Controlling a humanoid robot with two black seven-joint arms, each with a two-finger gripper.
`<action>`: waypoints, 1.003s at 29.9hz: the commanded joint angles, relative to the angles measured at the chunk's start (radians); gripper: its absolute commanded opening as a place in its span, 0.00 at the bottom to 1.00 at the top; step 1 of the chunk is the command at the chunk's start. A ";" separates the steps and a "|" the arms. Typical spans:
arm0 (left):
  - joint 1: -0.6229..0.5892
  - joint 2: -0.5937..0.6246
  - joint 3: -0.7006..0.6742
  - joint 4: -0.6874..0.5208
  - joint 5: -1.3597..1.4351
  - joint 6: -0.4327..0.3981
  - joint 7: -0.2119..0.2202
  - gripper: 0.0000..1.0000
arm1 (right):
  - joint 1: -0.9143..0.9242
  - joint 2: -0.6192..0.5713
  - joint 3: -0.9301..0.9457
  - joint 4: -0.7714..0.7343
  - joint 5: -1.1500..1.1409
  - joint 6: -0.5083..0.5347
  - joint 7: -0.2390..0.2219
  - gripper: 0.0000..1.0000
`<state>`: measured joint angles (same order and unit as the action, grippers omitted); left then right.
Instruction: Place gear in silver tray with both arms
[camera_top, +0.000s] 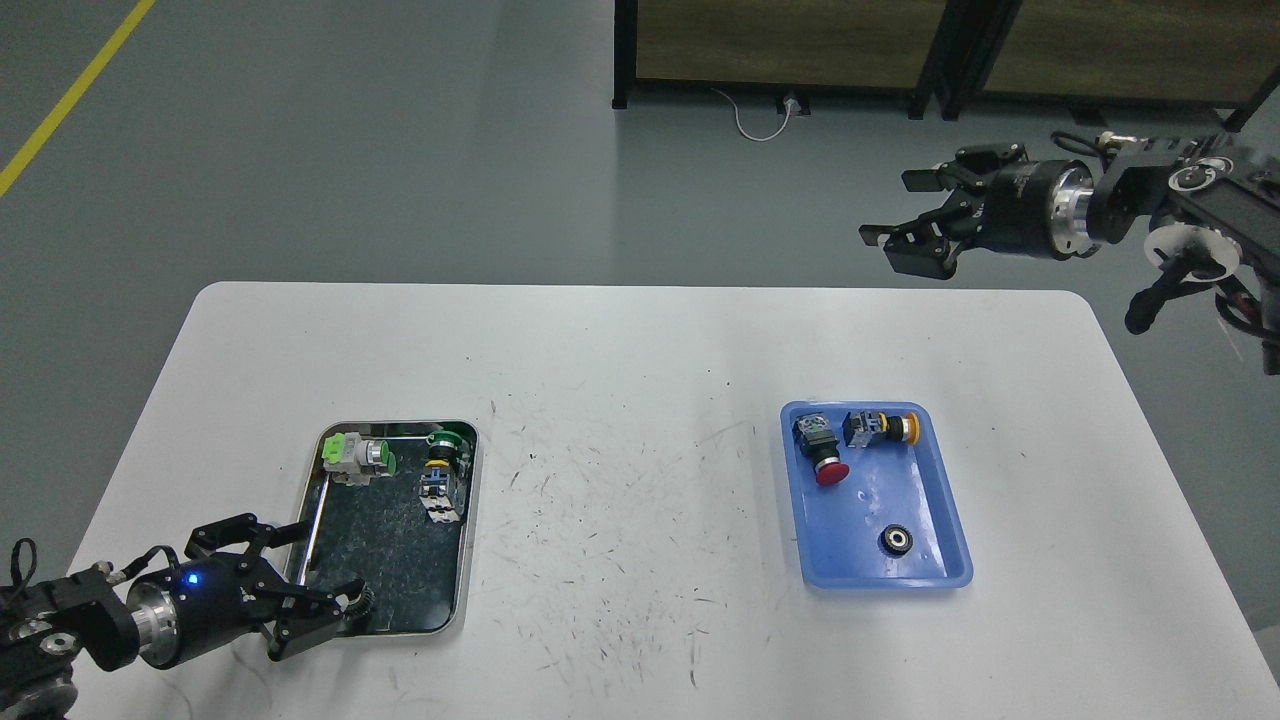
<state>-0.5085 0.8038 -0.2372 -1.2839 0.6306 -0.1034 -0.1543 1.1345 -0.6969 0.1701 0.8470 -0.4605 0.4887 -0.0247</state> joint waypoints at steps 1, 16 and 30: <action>-0.007 0.046 -0.121 0.000 -0.026 -0.018 0.005 0.97 | -0.016 -0.050 -0.052 0.108 0.002 0.000 -0.003 0.78; -0.215 0.196 -0.298 0.023 -0.232 -0.053 0.050 0.97 | -0.366 -0.158 -0.112 0.264 -0.156 0.000 -0.009 0.78; -0.229 0.201 -0.303 0.026 -0.232 -0.052 0.050 0.97 | -0.403 -0.003 -0.109 0.117 -0.198 0.000 -0.003 0.79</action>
<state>-0.7374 1.0048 -0.5386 -1.2590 0.3988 -0.1539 -0.1043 0.7303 -0.7321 0.0580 0.9970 -0.6579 0.4885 -0.0279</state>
